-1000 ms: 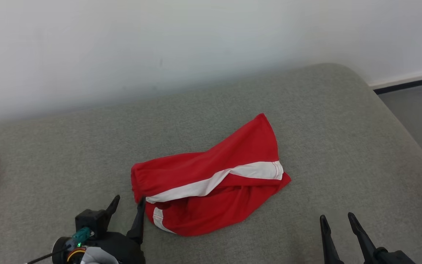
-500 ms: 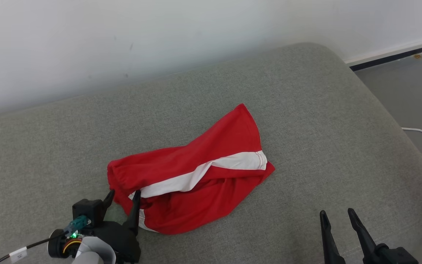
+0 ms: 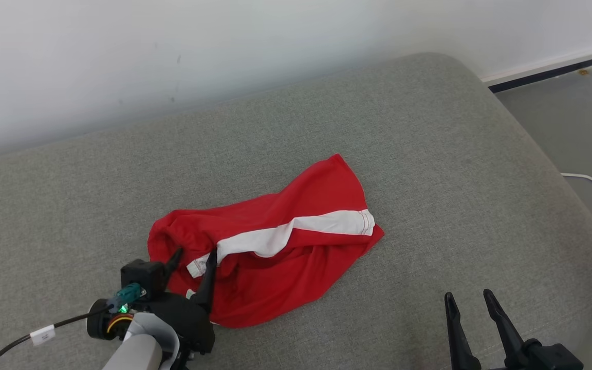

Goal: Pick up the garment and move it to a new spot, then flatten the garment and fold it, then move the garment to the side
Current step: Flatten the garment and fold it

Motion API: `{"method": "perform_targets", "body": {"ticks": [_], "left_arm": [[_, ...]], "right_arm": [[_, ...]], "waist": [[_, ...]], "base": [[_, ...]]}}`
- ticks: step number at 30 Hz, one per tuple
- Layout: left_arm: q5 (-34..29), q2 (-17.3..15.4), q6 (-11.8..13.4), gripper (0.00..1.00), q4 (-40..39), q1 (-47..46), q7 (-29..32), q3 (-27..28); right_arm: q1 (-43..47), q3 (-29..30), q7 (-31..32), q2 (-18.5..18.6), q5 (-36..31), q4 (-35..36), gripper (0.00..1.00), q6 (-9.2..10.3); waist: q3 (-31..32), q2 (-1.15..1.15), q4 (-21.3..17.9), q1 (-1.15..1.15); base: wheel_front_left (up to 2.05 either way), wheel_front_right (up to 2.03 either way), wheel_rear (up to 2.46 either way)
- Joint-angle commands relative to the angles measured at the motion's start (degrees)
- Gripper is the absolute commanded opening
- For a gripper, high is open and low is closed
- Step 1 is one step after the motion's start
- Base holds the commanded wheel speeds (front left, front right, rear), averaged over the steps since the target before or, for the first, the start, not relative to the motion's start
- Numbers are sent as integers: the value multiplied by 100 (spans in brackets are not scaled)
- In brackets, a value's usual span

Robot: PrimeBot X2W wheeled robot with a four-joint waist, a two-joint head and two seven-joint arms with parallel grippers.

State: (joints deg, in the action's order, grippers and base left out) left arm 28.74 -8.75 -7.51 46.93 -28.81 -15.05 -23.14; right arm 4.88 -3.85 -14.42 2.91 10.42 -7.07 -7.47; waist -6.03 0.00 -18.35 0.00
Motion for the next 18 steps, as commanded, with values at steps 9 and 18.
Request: {"method": "perform_targets", "body": {"ticks": [9,18], "left_arm": [[411,-36,7,0,314,-207,71,-230],[402,25,199,0,343,-282,61,-266]], "right_arm": [[-31,16,-40,-3,64,-41,100,-5],[34,3,-52,-4,87,-87,100,-5]], "waist": [[54,0,60,0],[234,0,259,0]], "base": [[0,0,0],[0,0,0]]}}
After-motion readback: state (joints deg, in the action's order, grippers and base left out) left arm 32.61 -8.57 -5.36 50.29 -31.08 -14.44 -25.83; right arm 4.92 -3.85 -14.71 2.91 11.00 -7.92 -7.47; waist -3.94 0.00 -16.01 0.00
